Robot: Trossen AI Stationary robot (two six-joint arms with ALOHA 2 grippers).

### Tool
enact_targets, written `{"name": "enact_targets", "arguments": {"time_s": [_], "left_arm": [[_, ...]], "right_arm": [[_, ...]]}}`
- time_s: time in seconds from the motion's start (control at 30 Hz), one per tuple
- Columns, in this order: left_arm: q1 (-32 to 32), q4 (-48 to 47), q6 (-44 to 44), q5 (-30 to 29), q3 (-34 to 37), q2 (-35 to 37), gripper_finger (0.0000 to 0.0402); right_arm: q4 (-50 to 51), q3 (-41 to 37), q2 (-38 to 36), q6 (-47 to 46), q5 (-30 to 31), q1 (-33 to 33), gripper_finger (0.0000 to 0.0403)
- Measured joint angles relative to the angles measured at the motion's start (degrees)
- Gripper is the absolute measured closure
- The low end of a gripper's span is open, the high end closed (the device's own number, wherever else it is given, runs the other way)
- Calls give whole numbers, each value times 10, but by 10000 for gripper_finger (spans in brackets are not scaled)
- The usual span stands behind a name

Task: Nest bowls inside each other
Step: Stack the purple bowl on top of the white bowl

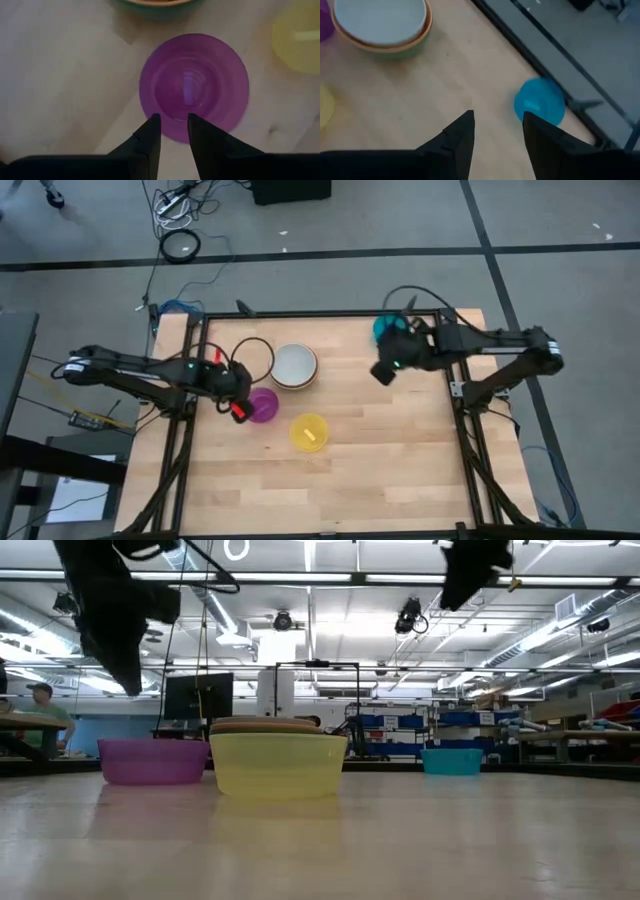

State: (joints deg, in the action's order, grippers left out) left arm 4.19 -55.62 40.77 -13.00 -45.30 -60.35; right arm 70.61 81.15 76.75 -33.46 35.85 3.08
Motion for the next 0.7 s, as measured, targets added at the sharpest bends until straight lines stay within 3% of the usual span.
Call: {"name": "enact_targets", "arguments": {"time_s": [0.27, 0.7], "left_arm": [[-21, 15, 93, -34, 15, -29, 289], [-45, 16, 121, 4, 15, -136, 288]], "right_arm": [[25, -98, -38, -123, -10, 52, 247], [-9, -174, -38, -166, -54, 60, 247]]}}
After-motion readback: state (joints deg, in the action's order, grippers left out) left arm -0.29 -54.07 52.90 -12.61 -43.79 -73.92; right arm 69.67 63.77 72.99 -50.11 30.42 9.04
